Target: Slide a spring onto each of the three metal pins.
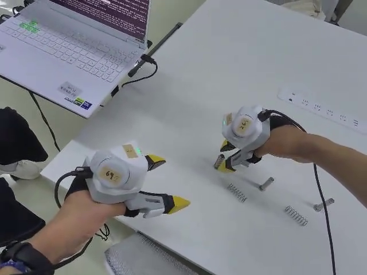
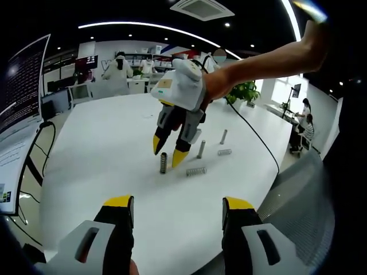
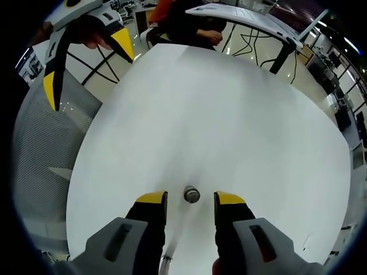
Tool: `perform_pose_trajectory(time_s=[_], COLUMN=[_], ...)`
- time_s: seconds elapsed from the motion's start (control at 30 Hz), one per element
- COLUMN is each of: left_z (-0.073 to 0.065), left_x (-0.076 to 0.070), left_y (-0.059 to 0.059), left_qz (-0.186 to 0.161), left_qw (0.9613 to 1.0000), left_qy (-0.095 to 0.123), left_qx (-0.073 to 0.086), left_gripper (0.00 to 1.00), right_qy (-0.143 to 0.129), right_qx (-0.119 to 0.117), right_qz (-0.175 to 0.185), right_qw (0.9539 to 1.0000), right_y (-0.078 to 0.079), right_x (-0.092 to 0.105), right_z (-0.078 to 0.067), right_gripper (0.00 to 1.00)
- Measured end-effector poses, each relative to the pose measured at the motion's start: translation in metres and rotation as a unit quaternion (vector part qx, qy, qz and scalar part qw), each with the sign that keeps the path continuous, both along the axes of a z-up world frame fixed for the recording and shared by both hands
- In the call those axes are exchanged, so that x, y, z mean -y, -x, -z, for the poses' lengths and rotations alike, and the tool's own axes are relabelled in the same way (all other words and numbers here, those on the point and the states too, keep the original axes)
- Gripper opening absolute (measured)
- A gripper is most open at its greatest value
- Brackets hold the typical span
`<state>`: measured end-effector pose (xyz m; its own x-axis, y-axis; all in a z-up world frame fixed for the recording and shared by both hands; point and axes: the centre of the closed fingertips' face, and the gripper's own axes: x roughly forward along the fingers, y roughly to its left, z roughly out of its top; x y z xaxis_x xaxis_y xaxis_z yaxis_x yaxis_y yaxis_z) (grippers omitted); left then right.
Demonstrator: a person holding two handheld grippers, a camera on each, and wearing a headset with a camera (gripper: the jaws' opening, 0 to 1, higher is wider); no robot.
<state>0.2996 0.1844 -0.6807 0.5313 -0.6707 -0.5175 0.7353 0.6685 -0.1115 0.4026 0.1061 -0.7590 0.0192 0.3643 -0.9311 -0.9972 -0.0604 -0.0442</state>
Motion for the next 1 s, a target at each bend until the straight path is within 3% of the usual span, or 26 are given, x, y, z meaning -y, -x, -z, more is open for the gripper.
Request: perform_pose_trajectory(time_s=[0.37, 0.6, 0.77, 1.0], left_z=[-0.007, -0.012, -0.014, -0.017], left_x=[0.000, 0.003, 0.009, 0.016], left_y=[0.001, 0.001, 0.001, -0.001], left_qz=[0.001, 0.001, 0.008, 0.016], left_qw=[1.0000, 1.0000, 0.9999, 0.9997], left_qy=[-0.001, 0.001, 0.000, -0.002], left_qx=[0.007, 0.010, 0.013, 0.017], left_gripper=[0.58, 0.57, 0.57, 0.57], right_qy=[-0.020, -0.062, -0.108, -0.144], right_qx=[0.018, 0.034, 0.045, 0.041], right_qz=[0.032, 0.081, 0.124, 0.174], right_qw=[0.9991, 0.9942, 0.9854, 0.9733], right_y=[-0.002, -0.008, -0.007, -0.002], right_x=[0.008, 0.012, 0.018, 0.040], right_z=[-0.018, -0.037, -0.051, -0.058], right_gripper=[0.35, 0.35, 0.36, 0.37])
